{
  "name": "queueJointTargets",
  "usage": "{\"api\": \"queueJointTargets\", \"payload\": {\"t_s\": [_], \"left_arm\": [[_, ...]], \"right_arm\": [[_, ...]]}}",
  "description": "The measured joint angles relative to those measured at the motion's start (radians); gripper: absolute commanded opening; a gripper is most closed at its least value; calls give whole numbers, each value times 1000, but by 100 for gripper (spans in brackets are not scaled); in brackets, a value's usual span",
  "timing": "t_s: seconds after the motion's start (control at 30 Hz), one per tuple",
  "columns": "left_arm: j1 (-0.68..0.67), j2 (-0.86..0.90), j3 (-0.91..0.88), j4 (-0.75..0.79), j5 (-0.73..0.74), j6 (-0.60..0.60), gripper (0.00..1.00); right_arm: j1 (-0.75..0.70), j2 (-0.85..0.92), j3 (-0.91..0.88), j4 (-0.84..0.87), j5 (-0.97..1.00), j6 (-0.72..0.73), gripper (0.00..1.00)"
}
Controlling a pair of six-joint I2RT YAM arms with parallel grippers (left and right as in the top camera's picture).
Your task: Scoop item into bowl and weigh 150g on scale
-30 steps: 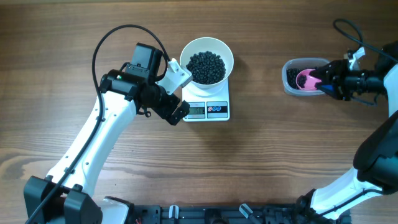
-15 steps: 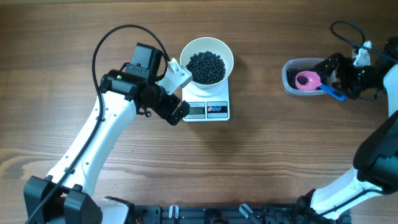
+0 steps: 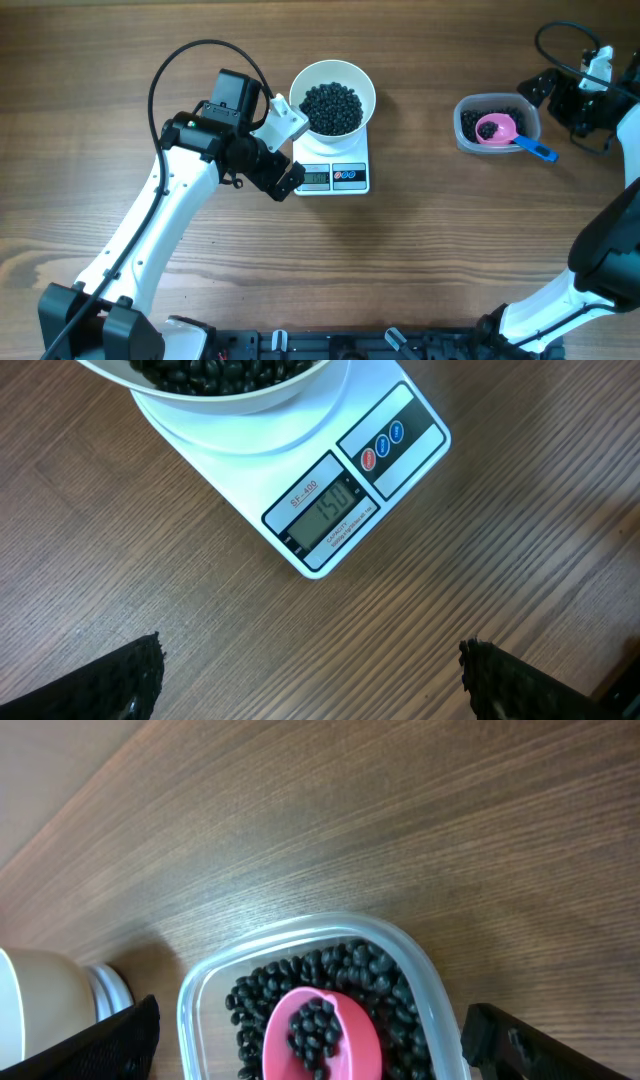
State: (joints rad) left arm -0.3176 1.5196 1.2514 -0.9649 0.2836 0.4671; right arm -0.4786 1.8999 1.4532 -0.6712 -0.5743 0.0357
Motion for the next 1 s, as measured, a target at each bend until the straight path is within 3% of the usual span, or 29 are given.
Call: {"api": "queueJointTargets", "payload": {"t_s": [1.0], "left_arm": [[0, 0, 0, 0, 0, 0, 100]], "right_arm": [[0, 0, 0, 14, 0, 0, 100]]}}
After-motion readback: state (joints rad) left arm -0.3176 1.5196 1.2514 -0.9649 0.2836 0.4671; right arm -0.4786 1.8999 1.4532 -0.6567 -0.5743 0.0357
